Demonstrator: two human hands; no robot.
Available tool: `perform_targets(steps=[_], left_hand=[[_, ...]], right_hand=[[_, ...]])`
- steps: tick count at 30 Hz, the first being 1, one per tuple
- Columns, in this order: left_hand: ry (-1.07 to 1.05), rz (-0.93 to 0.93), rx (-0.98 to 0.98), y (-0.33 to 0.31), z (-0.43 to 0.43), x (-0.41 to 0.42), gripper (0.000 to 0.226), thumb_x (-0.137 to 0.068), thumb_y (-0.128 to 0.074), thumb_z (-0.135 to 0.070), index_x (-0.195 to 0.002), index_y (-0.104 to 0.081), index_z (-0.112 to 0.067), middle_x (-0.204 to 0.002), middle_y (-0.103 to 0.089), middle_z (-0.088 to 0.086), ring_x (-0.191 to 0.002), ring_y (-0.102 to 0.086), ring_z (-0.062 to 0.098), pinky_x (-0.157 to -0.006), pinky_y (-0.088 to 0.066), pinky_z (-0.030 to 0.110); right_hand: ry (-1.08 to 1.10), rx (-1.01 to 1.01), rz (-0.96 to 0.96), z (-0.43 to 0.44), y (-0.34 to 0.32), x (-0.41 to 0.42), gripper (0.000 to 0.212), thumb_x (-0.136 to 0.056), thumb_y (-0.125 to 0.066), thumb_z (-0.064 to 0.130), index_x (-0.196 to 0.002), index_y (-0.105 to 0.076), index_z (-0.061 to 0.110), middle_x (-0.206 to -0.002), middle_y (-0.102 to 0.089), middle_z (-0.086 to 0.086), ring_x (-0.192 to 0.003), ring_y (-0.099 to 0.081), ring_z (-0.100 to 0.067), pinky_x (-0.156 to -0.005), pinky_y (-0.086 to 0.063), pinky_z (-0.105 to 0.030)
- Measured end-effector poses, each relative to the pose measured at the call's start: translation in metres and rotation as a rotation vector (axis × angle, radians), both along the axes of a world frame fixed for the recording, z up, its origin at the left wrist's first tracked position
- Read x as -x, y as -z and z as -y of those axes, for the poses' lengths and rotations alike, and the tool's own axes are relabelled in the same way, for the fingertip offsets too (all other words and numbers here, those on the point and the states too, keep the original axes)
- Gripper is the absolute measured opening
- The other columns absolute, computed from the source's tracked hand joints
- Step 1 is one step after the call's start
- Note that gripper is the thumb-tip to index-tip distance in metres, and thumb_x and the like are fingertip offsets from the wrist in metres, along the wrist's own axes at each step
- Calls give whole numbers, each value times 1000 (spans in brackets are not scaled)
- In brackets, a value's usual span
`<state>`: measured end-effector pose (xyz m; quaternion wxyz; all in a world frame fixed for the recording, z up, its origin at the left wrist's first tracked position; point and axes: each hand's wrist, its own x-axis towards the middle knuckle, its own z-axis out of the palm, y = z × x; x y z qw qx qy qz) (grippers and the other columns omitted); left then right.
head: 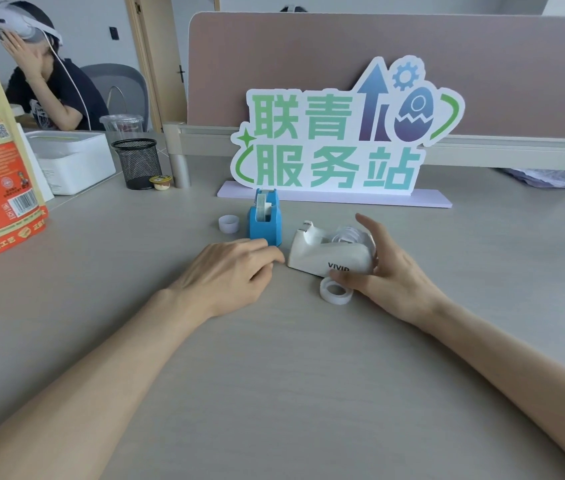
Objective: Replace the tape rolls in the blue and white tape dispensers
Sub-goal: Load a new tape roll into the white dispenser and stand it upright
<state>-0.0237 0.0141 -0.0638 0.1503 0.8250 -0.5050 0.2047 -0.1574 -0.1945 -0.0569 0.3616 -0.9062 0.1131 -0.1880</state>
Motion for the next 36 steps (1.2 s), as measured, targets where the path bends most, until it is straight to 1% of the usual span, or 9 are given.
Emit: perform_targets(steps=[3, 6, 12, 16, 21, 23, 26, 30, 36], left_hand=[[6, -246, 130, 1, 8, 8, 23, -93, -51, -20, -109, -63, -30, -87, -61, -13, -76, -54, 4, -68, -46, 28], [41, -617, 266, -3, 25, 26, 27, -95, -51, -23, -120, -60, -28, -97, -65, -17, -89, -58, -2, -83, -44, 16], [7, -737, 221, -5, 30, 33, 26, -97, -45, -40, -119, -52, -27, -116, -60, -15, -112, -53, 2, -80, -36, 8], [-3, -723, 185, -3, 33, 33, 41, -88, -50, -57, -118, -55, -30, -127, -60, -14, -122, -52, 6, -103, -40, 28], [-48, -753, 188, -2, 41, 28, 47, -83, -57, -59, -123, -55, -33, -126, -61, -19, -120, -53, 2, -102, -42, 29], [-37, -771, 229, -1, 48, 25, 38, -87, -55, -53, -118, -60, -30, -114, -68, -19, -115, -58, 1, -98, -44, 27], [-100, -721, 311, -2, 61, 21, 29, -92, -54, -44, -102, -67, -21, -93, -73, -12, -97, -65, 8, -79, -48, 26], [-283, -563, 341, -2, 83, 13, 39, -91, -53, -46, -64, -54, -19, -52, -50, -5, -68, -54, 26, -53, -34, 32], [-424, -420, 308, 3, 108, 6, 43, -95, -46, -47, -77, -58, -10, -87, -68, 18, -88, -59, 42, -64, -42, 38]], right_hand=[[0, -43, -5, 0, -3, 3, 62, -86, -66, 44, -140, -38, 36, -114, -63, 3, -93, -60, -12, -84, -47, -27], [-96, -139, 26, 3, -7, 8, 47, -84, -63, 45, -129, -53, 37, -113, -69, 7, -103, -64, -16, -94, -50, -37], [-234, -96, -8, 14, -4, 13, 54, -85, -66, 27, -134, -50, 41, -115, -67, 12, -93, -64, -10, -80, -48, -19], [-227, -79, 8, 19, -1, 9, 59, -78, -68, 35, -134, -51, 42, -120, -65, 7, -92, -64, -12, -82, -50, -24], [-147, -16, 41, 20, 7, -3, 61, -80, -71, 40, -136, -49, 40, -124, -62, 10, -91, -64, -6, -79, -48, -17], [-98, 41, 46, 20, 8, -11, 65, -81, -70, 43, -141, -44, 38, -123, -59, 14, -92, -62, -5, -77, -44, -11], [-35, 149, 22, 21, 5, -22, 71, -84, -64, 49, -147, -36, 31, -121, -61, 14, -101, -62, -12, -91, -45, -22], [67, 207, -6, 22, 2, -37, 57, -89, -59, 45, -141, -44, 25, -116, -73, 3, -113, -63, -22, -96, -47, -33], [159, 186, -68, 27, 2, -46, 42, -90, -60, 37, -127, -58, 18, -117, -73, 0, -119, -59, -23, -97, -44, -29]])
